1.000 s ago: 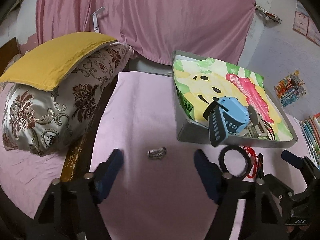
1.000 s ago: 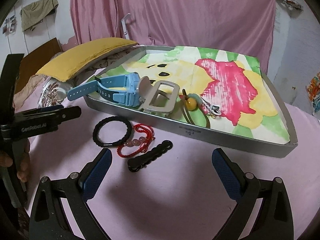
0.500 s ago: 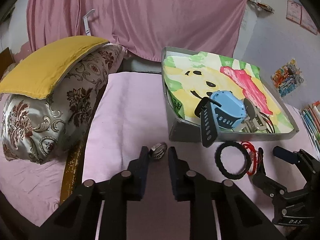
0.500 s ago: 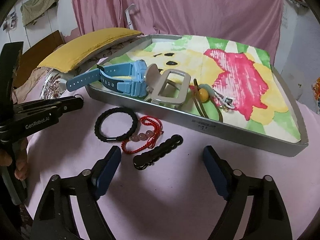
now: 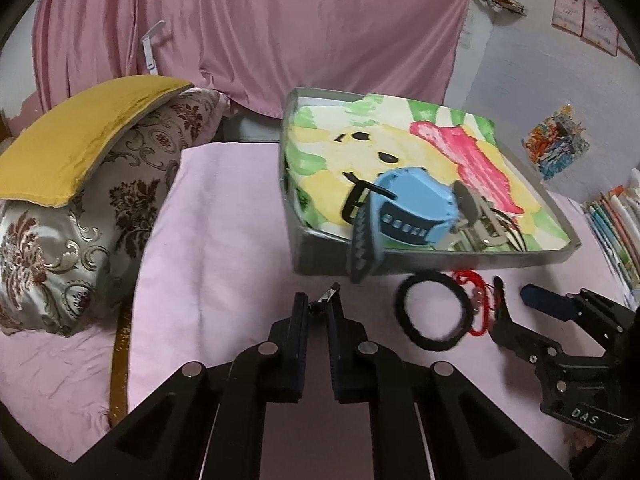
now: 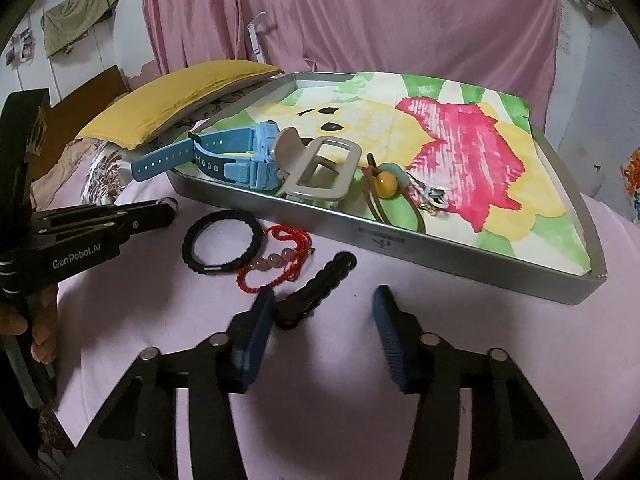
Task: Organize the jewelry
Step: 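Grasp the black beaded hair clip with right gripper while left grasps the silver ring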
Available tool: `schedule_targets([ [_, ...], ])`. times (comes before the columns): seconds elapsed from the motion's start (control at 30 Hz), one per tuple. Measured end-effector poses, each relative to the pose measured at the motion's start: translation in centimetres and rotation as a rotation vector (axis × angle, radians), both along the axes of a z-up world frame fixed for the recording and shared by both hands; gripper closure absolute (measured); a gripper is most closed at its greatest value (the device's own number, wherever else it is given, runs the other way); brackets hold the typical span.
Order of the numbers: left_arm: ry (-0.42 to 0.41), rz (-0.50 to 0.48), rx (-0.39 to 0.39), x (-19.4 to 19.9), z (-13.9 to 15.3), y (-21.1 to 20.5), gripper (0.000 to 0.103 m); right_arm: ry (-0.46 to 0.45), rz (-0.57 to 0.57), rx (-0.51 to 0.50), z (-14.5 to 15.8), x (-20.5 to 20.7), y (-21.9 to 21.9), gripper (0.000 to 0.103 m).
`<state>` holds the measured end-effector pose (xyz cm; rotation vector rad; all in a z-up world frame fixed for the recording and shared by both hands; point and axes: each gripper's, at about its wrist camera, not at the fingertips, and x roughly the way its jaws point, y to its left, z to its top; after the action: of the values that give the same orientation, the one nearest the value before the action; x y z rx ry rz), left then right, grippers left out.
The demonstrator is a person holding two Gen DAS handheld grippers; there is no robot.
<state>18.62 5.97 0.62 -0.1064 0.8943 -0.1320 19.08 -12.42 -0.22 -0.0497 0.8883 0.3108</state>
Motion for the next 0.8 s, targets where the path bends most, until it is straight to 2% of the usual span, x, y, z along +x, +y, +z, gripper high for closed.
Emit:
schedule_targets([
  [0.17,0.001,-0.015,-0.024,-1.0,0.0,-0.7,0.095,-0.005,0.015,-0.006,0.0,-0.7,-0.8,0.075],
  [0.3,0.003,-0.023,-0.053,-2.2,-0.1,-1.2,0.095,-0.008,0.024,-0.018,0.0,-0.8,-0.8,0.076],
  [0.53,0.005,-0.039,-0.041,-2.9,0.0,-2.4,0.095,-0.025,0.071,-0.064,0.1,-1.1,0.0,0.077],
  [0.6,0.007,-0.048,-0.036,-3.1,0.1,-2.8,0.095,-0.03,0.103,-0.067,0.1,-1.4,0.0,0.09],
  [0.63,0.008,-0.053,-0.036,-3.2,0.1,-3.0,0.095,-0.028,0.114,-0.061,0.2,-1.5,-0.1,0.093],
  [0.8,-0.009,-0.069,-0.061,-4.3,0.3,-3.5,0.095,-0.048,0.121,-0.02,0.6,-2.1,-1.2,0.093],
])
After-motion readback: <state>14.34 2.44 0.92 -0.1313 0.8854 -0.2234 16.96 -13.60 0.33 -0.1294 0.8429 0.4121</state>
